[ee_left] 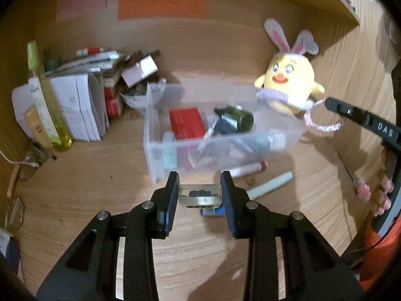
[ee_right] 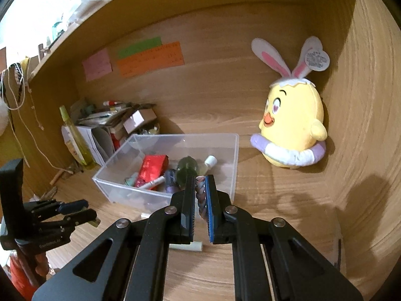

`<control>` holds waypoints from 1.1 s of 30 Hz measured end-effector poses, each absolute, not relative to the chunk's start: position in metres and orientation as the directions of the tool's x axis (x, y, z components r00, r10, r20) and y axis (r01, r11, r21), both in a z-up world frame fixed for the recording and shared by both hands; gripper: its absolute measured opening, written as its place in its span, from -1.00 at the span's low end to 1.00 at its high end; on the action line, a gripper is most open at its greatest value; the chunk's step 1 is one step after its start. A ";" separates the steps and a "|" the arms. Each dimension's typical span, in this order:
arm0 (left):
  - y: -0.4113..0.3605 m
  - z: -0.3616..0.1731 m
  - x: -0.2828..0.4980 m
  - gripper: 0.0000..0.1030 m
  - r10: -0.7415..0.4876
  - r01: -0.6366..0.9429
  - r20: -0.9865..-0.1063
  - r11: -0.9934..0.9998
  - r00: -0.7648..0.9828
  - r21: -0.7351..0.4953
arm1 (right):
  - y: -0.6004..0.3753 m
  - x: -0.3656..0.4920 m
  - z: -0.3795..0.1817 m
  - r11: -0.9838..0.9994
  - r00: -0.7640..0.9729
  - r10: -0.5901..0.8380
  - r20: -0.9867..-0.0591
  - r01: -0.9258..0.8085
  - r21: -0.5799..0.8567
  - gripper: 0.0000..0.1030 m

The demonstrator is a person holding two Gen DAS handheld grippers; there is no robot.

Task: Organize objects
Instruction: 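Carry the bracelet and card into the clear box and open both tools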

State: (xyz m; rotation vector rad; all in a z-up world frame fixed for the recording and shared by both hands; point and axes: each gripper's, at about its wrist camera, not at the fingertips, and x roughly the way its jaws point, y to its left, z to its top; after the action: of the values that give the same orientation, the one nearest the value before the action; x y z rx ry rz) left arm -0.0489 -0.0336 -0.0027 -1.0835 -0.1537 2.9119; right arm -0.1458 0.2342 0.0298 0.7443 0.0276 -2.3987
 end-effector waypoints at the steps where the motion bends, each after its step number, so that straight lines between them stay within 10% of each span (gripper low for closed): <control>1: -0.034 0.001 -0.049 -0.35 0.063 0.006 -0.643 -0.995 -0.764 -0.104 | 0.233 -0.146 0.031 -0.806 -0.650 -0.560 -0.514 0.571 0.157 -0.86; 33: -0.056 0.024 -0.114 -0.35 0.057 0.048 -0.602 -0.987 -0.797 -0.156 | 0.175 -0.199 0.009 -0.792 -0.603 -0.544 -0.583 0.599 0.120 -0.86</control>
State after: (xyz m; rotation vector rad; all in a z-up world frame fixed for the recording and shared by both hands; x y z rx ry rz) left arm -0.1136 -0.0556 0.0236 -1.0002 -0.2574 2.9622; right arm -0.1995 0.1749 0.0092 0.8163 0.1153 -2.3505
